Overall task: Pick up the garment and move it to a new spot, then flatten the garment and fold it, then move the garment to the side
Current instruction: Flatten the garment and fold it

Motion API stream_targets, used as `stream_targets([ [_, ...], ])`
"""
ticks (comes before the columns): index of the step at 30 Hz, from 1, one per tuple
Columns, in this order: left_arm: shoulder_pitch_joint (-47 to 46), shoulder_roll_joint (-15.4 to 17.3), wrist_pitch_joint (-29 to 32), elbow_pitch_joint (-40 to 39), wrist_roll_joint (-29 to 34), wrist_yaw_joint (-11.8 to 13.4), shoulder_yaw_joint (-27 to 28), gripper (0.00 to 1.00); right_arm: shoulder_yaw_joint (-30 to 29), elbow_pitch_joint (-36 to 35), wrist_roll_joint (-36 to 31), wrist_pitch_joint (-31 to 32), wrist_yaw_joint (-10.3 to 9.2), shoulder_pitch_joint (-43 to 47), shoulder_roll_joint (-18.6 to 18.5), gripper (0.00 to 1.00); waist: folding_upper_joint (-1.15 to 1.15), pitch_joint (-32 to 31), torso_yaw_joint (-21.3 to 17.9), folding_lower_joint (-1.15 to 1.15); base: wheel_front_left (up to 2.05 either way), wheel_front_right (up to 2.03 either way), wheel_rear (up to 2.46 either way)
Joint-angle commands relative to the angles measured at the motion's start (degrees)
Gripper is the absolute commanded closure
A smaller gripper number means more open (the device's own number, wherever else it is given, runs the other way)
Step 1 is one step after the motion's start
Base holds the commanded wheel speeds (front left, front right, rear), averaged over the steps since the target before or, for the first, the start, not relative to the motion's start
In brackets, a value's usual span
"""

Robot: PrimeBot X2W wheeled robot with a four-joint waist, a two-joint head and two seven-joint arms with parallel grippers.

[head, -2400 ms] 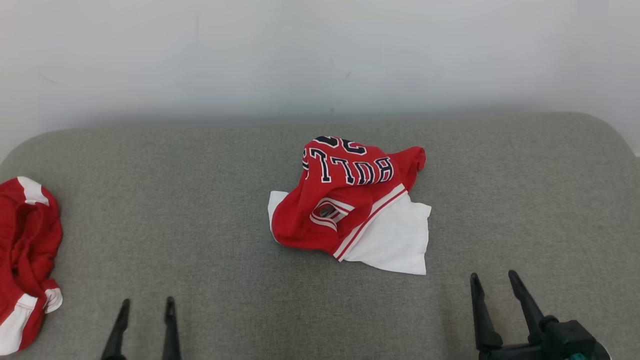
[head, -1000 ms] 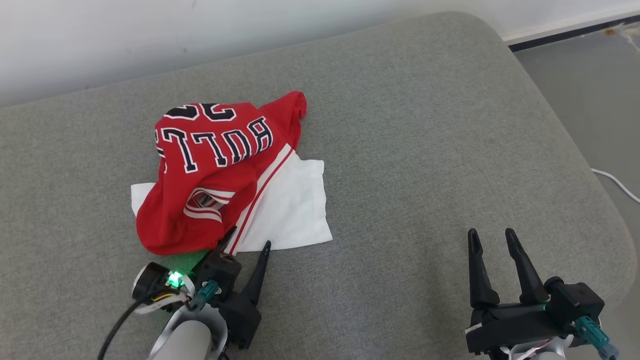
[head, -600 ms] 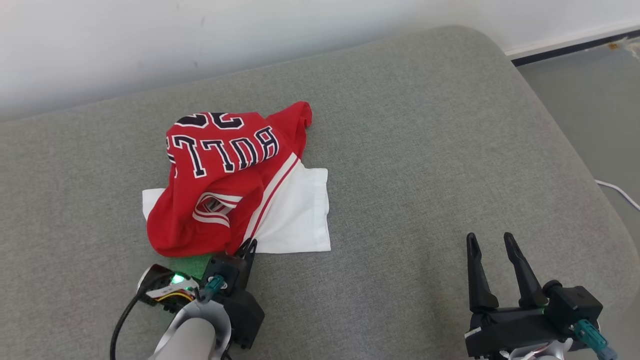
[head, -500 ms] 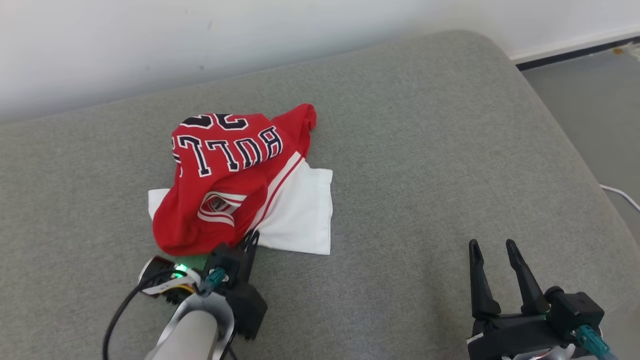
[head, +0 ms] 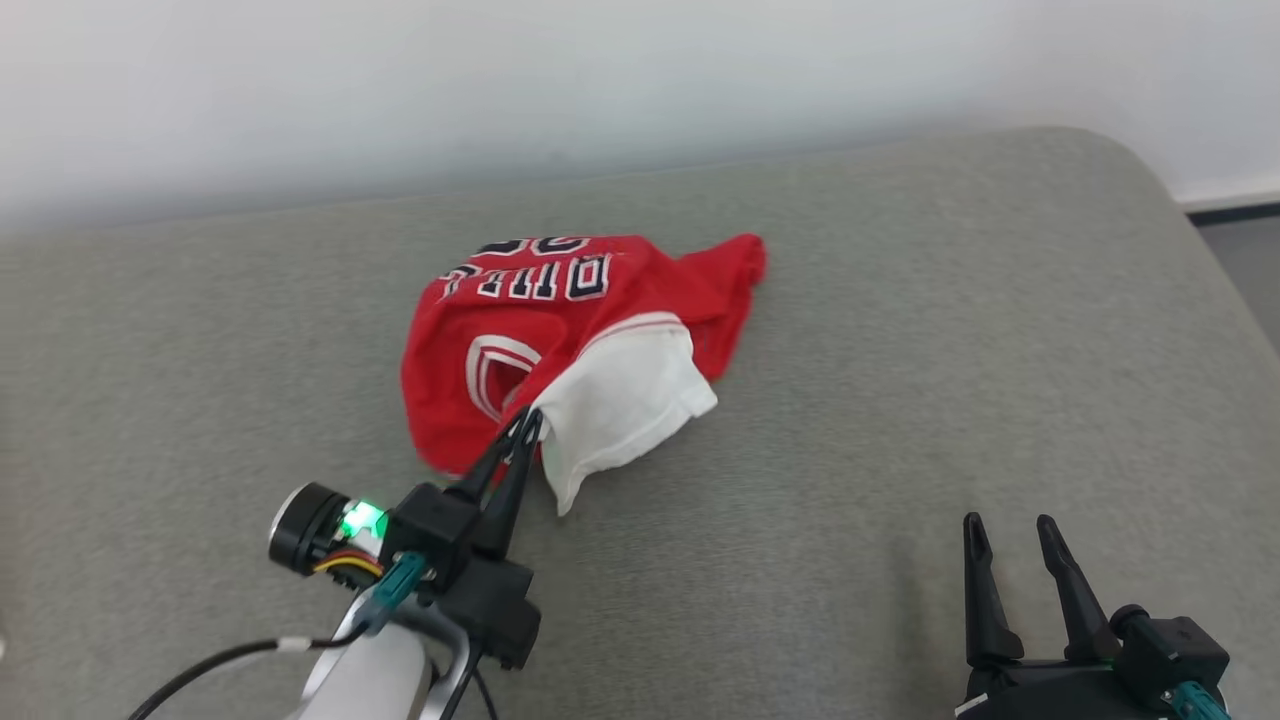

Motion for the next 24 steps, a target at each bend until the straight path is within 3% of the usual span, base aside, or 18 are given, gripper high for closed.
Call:
stream_targets([
  [1, 2.3, 1.1, 0.6, -2.5, -0.8, 0.1, 0.4, 1.00, -0.3, -0.2, 0.1, -0.1, 0.20, -0.1, -0.1, 0.00, 0.00, -1.4, 5.1, 0.00, 0.00, 0.00, 0.00],
  [6, 8.7, 4.3, 4.7, -11.1, -2.3, 1.0, 1.7, 1.00, -0.7, -0.1, 0.3, -0.1, 0.20, 0.3, 0.0, 0.00, 0.00, -1.2, 8.8, 0.00, 0.00, 0.00, 0.00],
  [14, 19.7, 8.5, 10.1, -19.4, -6.6, 3.6, 5.9, 1.00, -0.3, -0.3, 0.1, -0.1, 0.20, -1.0, 0.0, 0.00, 0.00, 0.4, 10.7, 0.00, 0.00, 0.00, 0.00],
  [19, 24.6, 8.1, 11.1, -15.6, -10.2, 4.2, 7.6, 1.00, -0.5, -0.1, -0.6, -0.1, 0.20, -1.6, -0.1, 0.00, 0.00, 1.2, 10.8, 0.00, 0.00, 0.00, 0.00],
  [24, 23.2, 6.8, 8.0, -10.3, -11.2, 3.7, 7.4, 1.00, -1.0, 0.2, -1.1, -0.1, 0.20, -1.7, 0.0, 0.00, 0.00, 1.2, 10.8, 0.00, 0.00, 0.00, 0.00],
])
